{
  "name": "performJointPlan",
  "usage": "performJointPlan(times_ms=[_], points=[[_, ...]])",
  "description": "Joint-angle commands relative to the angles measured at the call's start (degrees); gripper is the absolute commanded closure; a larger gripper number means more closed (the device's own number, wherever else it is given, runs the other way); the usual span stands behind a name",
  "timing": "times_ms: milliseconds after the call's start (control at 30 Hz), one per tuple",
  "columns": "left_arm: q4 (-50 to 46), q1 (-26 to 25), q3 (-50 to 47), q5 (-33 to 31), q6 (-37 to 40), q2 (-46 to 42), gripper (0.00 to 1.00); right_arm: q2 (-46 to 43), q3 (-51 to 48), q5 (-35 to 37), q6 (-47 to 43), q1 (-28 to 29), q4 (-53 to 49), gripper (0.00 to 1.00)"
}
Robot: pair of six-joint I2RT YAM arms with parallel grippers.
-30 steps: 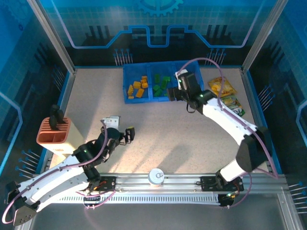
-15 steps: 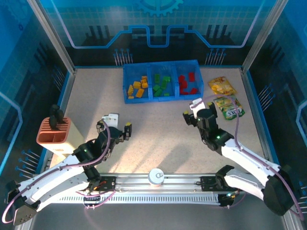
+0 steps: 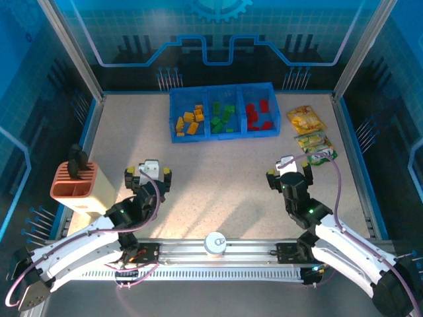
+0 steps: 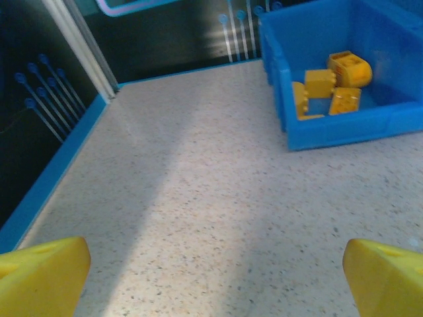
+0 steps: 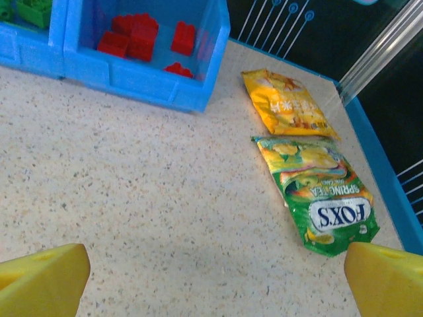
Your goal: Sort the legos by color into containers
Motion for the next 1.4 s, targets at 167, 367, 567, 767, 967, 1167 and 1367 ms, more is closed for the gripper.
performJointPlan(times_ms=[167, 367, 567, 767, 967, 1167, 1367], points=[[6.56, 0.23, -3.80, -9.57, 7.52, -1.43, 0.01, -1.28, -1.65, 1.00, 6.64, 0.94, -7.07, 0.00], [12.54, 2.16, -9.80, -8.86, 4.93, 0.08, 0.01, -1.69, -1.76, -1.24, 5.52, 1.36, -6.90, 0.00], [10.56, 3.87, -10.15, -9.13, 6.28, -0.34, 0.01, -1.42, -1.59, 0.04, 6.64, 0.71, -7.10, 0.00], [22.97, 5.26, -14.30, -6.02, 13.26, -3.42, 0.01, 0.43, -3.71, -2.23, 4.18, -3.42, 3.54, 0.00], [35.81, 8.77, -19.19, -1.40, 19.10, -6.55, 0.01, 0.25, -7.48, -6.13, 3.27, -9.40, 16.10, 0.00], [42.95, 12.35, -22.85, 4.98, 20.00, -9.20, 0.01, 0.45, -14.97, -7.68, 2.33, -12.54, 35.83, 0.00], [42.11, 16.33, -22.80, 11.79, 18.33, -8.94, 0.01, 2.66, -15.01, -9.22, 4.25, -15.75, 38.27, 0.00]])
